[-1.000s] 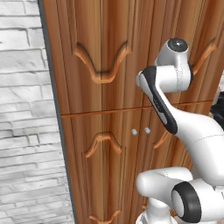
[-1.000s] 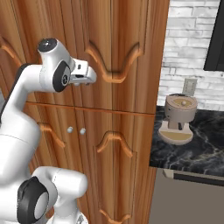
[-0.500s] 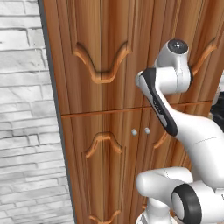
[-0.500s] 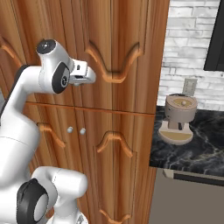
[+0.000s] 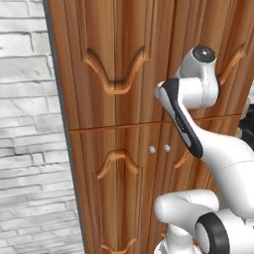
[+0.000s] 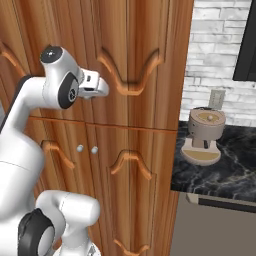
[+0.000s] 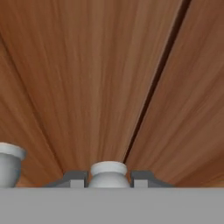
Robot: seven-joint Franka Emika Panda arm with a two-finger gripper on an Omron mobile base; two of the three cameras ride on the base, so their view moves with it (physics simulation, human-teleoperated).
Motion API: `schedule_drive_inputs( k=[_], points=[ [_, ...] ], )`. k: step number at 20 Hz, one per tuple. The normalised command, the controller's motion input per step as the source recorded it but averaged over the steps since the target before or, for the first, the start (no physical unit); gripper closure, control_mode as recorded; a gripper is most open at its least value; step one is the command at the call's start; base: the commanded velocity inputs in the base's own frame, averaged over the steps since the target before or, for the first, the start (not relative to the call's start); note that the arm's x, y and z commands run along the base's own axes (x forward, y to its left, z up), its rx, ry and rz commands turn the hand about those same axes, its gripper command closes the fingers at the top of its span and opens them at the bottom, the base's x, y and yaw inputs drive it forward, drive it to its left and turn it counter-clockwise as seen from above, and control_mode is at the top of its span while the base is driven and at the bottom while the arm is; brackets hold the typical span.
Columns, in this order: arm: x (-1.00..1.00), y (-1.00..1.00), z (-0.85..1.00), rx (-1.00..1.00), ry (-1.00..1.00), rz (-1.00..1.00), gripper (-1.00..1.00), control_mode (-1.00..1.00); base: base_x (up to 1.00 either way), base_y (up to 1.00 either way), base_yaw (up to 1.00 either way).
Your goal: Retrieve the pan from the cabinet, then place the raw meat into the pan to avoid contamination.
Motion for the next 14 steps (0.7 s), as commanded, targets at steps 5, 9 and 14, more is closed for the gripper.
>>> schedule_drive_inputs(
  k=[5,9,14],
  points=[
    [-0.44,-0.27,0.0,0.05,0.0,0.0,1.0,-1.0,0.0,0.0,0.0],
    [-0.47,-0.42,0.0,0.05,0.0,0.0,1.0,-1.0,0.0,0.0,0.0],
    [-0.46,-0.5,0.0,0.05,0.0,0.0,1.0,-1.0,0.0,0.0,0.0]
  ],
)
